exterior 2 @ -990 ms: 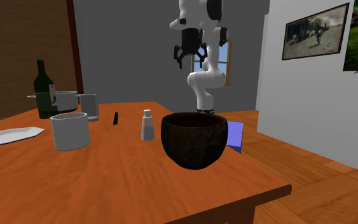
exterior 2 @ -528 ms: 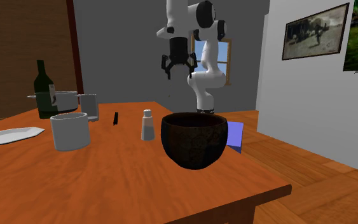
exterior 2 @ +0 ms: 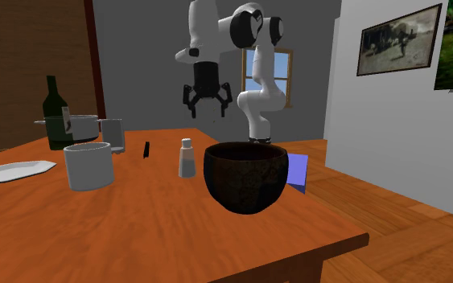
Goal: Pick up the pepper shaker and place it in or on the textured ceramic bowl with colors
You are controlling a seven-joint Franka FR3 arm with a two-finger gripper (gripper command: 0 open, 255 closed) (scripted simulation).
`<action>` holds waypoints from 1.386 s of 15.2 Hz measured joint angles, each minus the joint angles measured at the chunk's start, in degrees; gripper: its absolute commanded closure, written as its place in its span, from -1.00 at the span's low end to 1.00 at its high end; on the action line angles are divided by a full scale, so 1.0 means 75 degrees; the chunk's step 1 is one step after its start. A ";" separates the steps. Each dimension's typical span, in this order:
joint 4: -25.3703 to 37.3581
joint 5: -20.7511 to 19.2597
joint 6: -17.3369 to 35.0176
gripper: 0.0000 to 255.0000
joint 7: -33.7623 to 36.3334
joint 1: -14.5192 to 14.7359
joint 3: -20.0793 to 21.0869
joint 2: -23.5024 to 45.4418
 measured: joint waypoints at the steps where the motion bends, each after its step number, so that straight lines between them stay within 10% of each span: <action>1: 0.0181 0.0056 0.0119 -1.00 -0.0128 0.0002 -0.0035 0.0278; 8: 0.1480 0.0533 0.0821 -1.00 -0.1076 -0.0110 -0.0202 0.2176; 21: 0.1413 0.0701 0.1462 -1.00 -0.1210 -0.0106 -0.0151 0.2745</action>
